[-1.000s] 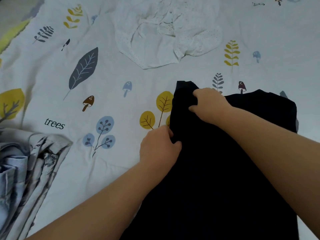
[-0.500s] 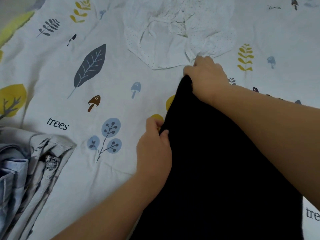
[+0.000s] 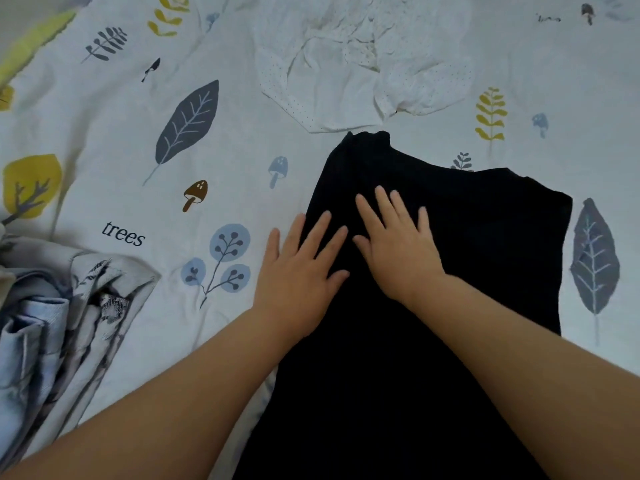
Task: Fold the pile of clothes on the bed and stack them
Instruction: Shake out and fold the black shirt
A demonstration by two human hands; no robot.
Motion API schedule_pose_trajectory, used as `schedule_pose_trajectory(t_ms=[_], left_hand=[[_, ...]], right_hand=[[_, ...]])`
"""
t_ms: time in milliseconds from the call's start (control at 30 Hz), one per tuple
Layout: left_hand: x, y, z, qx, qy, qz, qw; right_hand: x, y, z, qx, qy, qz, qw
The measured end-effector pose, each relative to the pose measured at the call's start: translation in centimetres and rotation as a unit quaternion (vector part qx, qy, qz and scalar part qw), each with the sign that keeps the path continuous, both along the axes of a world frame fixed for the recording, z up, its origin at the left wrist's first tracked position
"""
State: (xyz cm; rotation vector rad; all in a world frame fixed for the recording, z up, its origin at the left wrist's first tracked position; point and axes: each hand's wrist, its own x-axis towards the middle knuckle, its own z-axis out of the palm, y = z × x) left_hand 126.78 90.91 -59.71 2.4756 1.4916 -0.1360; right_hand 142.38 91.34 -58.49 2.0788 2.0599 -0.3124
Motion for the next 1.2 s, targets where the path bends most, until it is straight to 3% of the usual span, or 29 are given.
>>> schedule_pose_trajectory(t_ms=[133, 233, 333, 533, 733, 867, 1067, 1200], left_hand=[[0.4, 0.1, 0.6, -0.046, 0.008, 0.010, 0.999], [0.7, -1.4, 2.8, -0.055, -0.110, 0.074, 0.990], [-0.2, -4.4, 5.0, -0.091, -0.214, 0.192, 0.953], [-2.7, -10.4, 6.7, -0.179, -0.194, 0.240, 0.934], [-3.9, -14.3, 7.5, -0.243, -0.204, 0.273, 0.908], [-4.7, -16.7, 7.5, -0.242, -0.164, 0.272, 0.917], [-6.6, -20.8, 7.5, -0.236, -0.100, 0.240, 0.936], [-8.0, -23.8, 8.4, -0.236, -0.073, 0.235, 0.940]], right_hand=[[0.1, -1.4, 1.3, -0.056, 0.061, -0.029, 0.996], [0.0, -3.5, 4.2, -0.046, 0.121, -0.065, 0.989], [0.1, -7.7, 6.7, -0.011, 0.174, -0.105, 0.979], [-0.4, -17.6, 8.1, -0.017, 0.201, -0.191, 0.961], [-0.5, -25.6, 7.7, -0.061, 0.160, -0.248, 0.954], [0.1, -29.8, 7.2, -0.093, 0.120, -0.263, 0.953], [1.8, -34.4, 7.1, 0.007, 0.057, -0.376, 0.925], [3.1, -37.1, 7.4, -0.091, 0.031, -0.420, 0.903]])
